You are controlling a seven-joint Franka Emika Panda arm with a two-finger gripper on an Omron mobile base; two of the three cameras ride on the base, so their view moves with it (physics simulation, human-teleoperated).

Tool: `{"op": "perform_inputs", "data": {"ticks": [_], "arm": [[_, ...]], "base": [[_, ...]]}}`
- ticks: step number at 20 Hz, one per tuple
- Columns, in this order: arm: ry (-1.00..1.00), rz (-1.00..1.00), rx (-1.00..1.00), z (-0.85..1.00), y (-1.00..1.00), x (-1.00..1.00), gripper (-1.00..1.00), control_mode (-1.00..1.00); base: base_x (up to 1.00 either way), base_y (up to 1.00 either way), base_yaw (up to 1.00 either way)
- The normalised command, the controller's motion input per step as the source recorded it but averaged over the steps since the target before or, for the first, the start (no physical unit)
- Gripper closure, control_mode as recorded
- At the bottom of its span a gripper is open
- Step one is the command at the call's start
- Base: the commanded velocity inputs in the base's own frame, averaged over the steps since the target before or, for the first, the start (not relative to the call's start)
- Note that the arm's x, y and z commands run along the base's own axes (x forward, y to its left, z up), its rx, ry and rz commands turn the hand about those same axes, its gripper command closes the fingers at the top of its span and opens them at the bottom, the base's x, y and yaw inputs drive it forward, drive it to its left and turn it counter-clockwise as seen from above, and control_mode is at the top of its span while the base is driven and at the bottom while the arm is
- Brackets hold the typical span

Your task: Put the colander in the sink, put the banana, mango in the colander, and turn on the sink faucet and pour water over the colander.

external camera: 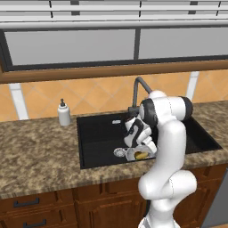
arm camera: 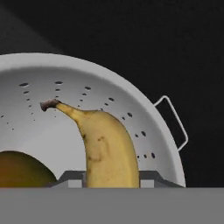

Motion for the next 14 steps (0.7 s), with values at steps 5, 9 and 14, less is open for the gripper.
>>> {"op": "perform_inputs", "data": {"ticks": [5, 9, 14], "arm": [[-0.08, 0.0, 0.0, -0.47, 0.0, 0.43, 1.0, -1.0], [-0.07, 0.0, 0.0, -0.35, 0.0, 0.32, 1.0, -1.0], [-0.23, 0.0, 0.0, 0.01, 0.0, -0.1, -1.0, -1.0]], "base": [[0.0, 0.0, 0.0], [0.0, 0.0, 0.0], [0.0, 0.0, 0.0]]}}
